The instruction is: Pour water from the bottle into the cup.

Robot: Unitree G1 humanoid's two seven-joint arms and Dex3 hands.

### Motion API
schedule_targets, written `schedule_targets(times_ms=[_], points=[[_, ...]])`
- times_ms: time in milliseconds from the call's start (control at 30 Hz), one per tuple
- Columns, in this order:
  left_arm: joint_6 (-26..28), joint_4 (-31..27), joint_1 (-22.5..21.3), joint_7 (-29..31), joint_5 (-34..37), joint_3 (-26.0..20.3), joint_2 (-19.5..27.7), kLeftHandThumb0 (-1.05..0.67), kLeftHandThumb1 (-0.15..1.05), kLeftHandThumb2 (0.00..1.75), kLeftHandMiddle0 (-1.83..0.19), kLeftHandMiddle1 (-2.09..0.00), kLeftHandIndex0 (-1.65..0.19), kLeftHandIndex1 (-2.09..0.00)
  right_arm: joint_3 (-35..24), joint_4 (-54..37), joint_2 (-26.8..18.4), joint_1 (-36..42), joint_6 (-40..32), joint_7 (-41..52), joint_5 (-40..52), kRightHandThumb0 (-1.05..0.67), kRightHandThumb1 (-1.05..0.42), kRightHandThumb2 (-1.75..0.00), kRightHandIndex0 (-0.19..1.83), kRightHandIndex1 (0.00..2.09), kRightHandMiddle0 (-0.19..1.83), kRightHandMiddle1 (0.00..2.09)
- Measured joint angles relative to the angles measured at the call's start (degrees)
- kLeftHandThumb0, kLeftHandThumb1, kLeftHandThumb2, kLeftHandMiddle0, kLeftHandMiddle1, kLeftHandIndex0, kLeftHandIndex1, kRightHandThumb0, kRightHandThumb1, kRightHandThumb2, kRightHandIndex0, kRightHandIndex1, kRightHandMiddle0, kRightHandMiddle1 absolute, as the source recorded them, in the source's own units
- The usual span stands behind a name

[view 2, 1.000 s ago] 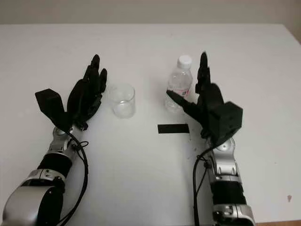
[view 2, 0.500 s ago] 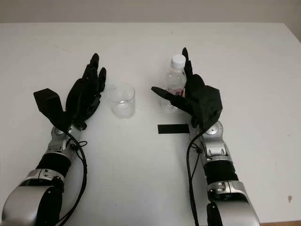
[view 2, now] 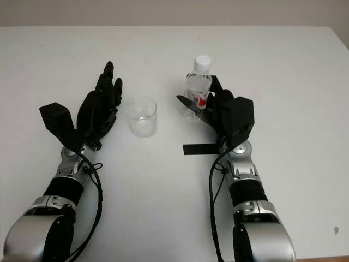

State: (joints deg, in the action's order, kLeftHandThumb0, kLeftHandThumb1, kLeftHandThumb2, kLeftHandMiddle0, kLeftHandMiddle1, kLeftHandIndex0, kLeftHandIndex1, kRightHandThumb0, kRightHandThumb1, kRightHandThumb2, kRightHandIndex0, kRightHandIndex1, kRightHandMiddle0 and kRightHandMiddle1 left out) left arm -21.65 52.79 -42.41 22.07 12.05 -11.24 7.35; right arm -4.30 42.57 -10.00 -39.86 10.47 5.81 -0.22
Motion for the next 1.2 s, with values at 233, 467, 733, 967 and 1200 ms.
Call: schedule_targets(times_ms=[233, 467, 733, 967, 1200], points=[[0.0, 0.0, 0.0, -0.2, -0.1, 0.0, 0.0, -0.88, 1.05, 0.66, 0.19, 0.0, 0.19, 0.0, 2.4, 0.3, -2.2, -1.0, 0.2, 2.3, -3.1, -0.46, -1.05, -0.33, 1.42, 2.09, 1.14, 2.09], [-0.1, 0.0, 0.0, -0.6, -0.4, 0.1, 0.0, -0.89, 1.05, 0.65, 0.19, 0.0, 0.19, 0.0, 5.1, 1.4, -3.5, -1.2, 5.0, 1.1, -7.7, -0.41, -1.05, -0.34, 1.47, 2.09, 1.19, 2.09], [-0.1, 0.0, 0.0, -0.4, -0.4, 0.1, -0.1, -0.88, 1.05, 0.65, 0.19, 0.0, 0.19, 0.0, 9.8, 3.7, -7.3, -3.6, 8.6, -9.1, -19.5, -0.39, -1.05, -0.38, 1.24, 2.09, 0.96, 2.09], [-0.4, 0.0, -0.1, -0.4, -0.3, 0.0, -0.1, -0.89, 1.05, 0.64, 0.19, 0.0, 0.19, 0.0, 15.3, 4.2, -12.1, -10.2, 7.8, -16.6, -31.0, -0.41, -1.05, -0.35, 1.29, 2.09, 0.89, 2.09], [-0.4, -0.1, -0.3, -0.9, -0.4, 0.1, -0.6, -0.9, 1.05, 0.65, 0.19, 0.0, 0.19, 0.0, 21.2, 8.7, -12.5, -16.5, 7.4, -21.7, -38.5, -0.43, -1.05, -0.33, 1.28, 2.09, 0.92, 2.09]])
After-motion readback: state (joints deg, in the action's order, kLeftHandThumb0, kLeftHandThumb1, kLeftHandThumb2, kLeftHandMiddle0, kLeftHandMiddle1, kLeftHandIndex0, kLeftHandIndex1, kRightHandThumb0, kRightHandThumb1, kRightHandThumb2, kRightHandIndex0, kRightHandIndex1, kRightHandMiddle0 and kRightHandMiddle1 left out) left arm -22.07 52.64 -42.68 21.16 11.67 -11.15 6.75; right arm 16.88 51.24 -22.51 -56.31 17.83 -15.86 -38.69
